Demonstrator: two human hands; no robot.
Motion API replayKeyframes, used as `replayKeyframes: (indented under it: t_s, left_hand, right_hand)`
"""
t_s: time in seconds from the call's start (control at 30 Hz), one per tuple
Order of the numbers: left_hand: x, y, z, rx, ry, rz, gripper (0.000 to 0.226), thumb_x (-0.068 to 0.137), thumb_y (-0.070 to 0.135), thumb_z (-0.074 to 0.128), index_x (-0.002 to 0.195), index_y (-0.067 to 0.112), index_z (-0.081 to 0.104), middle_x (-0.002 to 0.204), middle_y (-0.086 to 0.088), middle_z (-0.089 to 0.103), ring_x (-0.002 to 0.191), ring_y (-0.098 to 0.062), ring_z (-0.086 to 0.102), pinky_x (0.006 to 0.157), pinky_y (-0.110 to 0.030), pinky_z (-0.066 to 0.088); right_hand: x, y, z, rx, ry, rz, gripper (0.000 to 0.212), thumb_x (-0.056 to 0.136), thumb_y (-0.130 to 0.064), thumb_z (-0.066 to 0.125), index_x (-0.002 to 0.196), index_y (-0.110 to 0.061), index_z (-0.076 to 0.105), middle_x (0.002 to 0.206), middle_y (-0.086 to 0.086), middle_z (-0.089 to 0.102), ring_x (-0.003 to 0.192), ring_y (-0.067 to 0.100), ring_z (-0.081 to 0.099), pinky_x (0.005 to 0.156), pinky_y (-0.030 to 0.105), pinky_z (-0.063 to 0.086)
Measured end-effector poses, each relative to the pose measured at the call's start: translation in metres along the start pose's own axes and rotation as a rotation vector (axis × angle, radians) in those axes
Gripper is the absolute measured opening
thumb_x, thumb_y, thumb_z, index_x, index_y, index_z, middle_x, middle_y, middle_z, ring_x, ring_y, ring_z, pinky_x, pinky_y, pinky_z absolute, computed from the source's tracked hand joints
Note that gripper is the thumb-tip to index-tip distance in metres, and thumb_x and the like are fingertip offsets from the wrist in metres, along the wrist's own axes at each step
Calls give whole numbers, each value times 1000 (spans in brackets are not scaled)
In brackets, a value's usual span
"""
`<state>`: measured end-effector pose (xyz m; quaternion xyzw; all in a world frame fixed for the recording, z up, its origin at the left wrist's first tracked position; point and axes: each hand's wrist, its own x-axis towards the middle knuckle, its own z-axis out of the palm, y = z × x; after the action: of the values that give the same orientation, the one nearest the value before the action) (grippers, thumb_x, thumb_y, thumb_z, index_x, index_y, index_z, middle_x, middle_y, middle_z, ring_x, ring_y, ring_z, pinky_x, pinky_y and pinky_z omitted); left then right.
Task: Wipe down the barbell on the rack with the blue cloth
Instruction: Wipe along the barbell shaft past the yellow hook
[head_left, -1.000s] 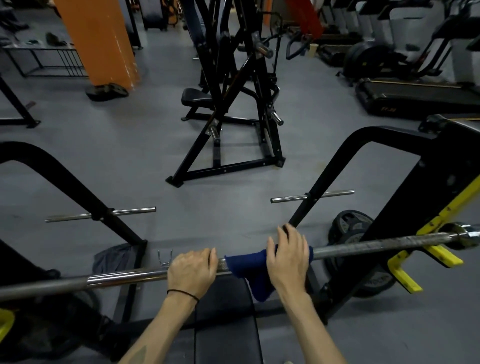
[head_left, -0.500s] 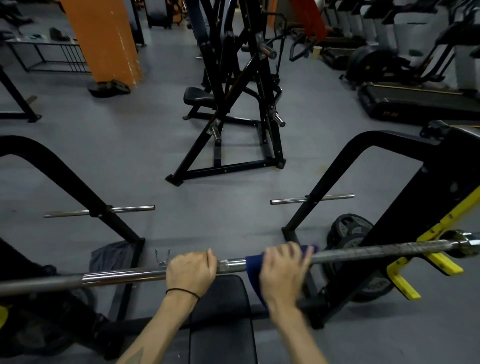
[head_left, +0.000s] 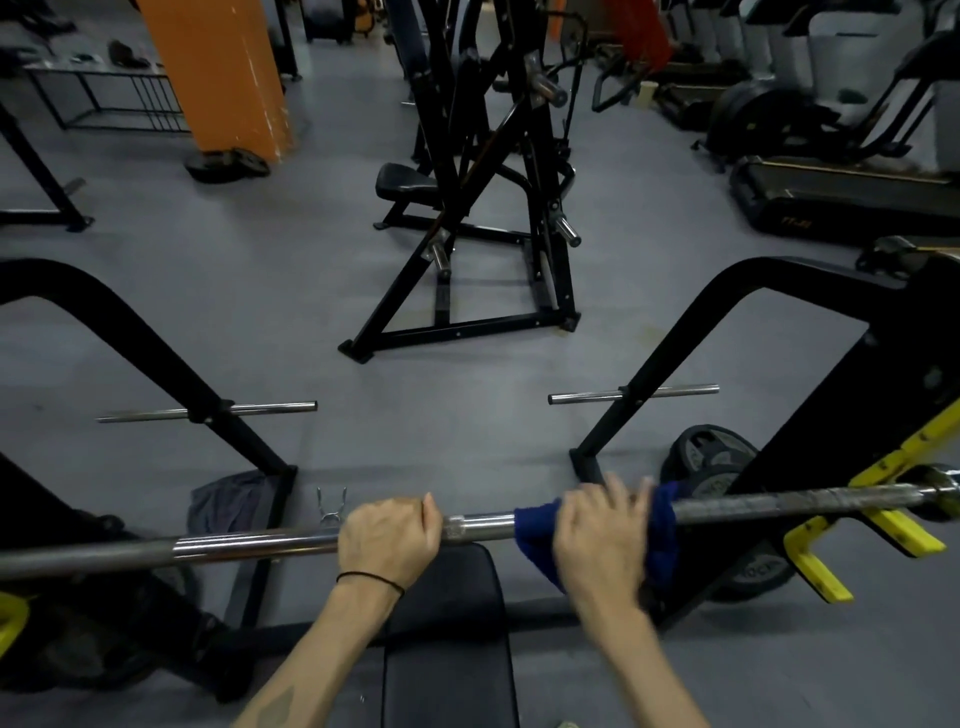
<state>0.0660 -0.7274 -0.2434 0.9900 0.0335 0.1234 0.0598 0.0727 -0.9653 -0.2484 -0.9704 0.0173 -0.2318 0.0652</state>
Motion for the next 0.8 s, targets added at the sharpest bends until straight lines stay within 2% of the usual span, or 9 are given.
replayKeyframes:
  t_s: [0.13, 0.23, 0.3, 0.4, 0.5, 0.57, 0.63, 0.7, 0.8]
  left_hand:
    - [0, -1, -3, 25, 36, 45, 52, 92, 33, 40, 48, 12, 60, 46, -9, 58, 36, -30, 55, 38, -29, 41]
    - [-1, -8, -4, 36, 31, 104, 53, 94, 34, 39, 50, 14, 60, 47, -6, 59, 36, -29, 55, 38, -28, 39]
    - [-1, -8, -6, 30, 10, 85, 55, 93, 36, 38, 48, 13, 59, 44, -5, 57, 34, -28, 53, 38, -27, 38]
    - [0, -2, -10, 17, -29, 43, 57, 91, 37, 37, 45, 11, 57, 41, -5, 53, 32, -30, 51, 38, -27, 38]
    - [1, 2, -12, 13, -42, 22, 56, 89, 33, 38, 41, 9, 55, 38, -7, 50, 30, -30, 49, 37, -26, 37]
    - [0, 3, -13, 26, -74, 31, 56, 89, 33, 38, 42, 9, 57, 38, -8, 51, 30, -31, 50, 38, -26, 38]
    - [0, -3, -9, 64, -118, 67, 57, 91, 33, 35, 47, 9, 62, 41, -10, 54, 32, -32, 53, 39, -27, 37]
    - [-1, -11, -4, 139, -146, 129, 57, 93, 31, 31, 56, 9, 68, 43, -12, 56, 34, -33, 54, 41, -28, 32]
    - [2, -7, -11, 118, -241, 163, 57, 91, 31, 29, 60, 8, 70, 46, -14, 57, 37, -35, 56, 42, -29, 33]
  right_hand:
    - [-34, -103, 7, 337, -73, -235, 30, 101, -22, 40, 98, -15, 69, 97, 2, 66, 99, 27, 61, 110, 45, 38]
    - [-24, -67, -2, 294, -70, -304, 26, 102, -34, 45, 102, -19, 66, 92, -2, 61, 86, 23, 55, 87, 39, 43]
    - [-14, -12, -5, 201, -45, -211, 28, 100, -39, 45, 95, -20, 65, 89, 0, 58, 84, 26, 55, 78, 41, 41]
    - [-2, 46, -11, 128, -9, -74, 33, 100, -37, 42, 91, -16, 66, 91, 4, 59, 88, 30, 57, 87, 46, 44]
    - [-7, -2, 0, 185, 78, 170, 29, 96, -27, 44, 81, -15, 65, 87, 8, 60, 90, 33, 56, 109, 52, 35]
    - [-21, -58, 2, 259, 35, 66, 26, 96, -25, 44, 85, -18, 65, 89, 4, 61, 90, 29, 56, 111, 51, 32]
    - [-33, -74, 2, 284, -34, -199, 26, 100, -30, 43, 100, -20, 67, 97, 0, 63, 94, 24, 57, 107, 44, 35]
    - [-22, -38, 0, 244, -40, -350, 29, 102, -37, 45, 109, -19, 67, 100, 1, 63, 95, 25, 56, 99, 40, 38]
    - [-2, 51, -10, 123, 0, -226, 34, 102, -38, 42, 101, -14, 67, 95, 5, 61, 90, 32, 57, 93, 44, 42]
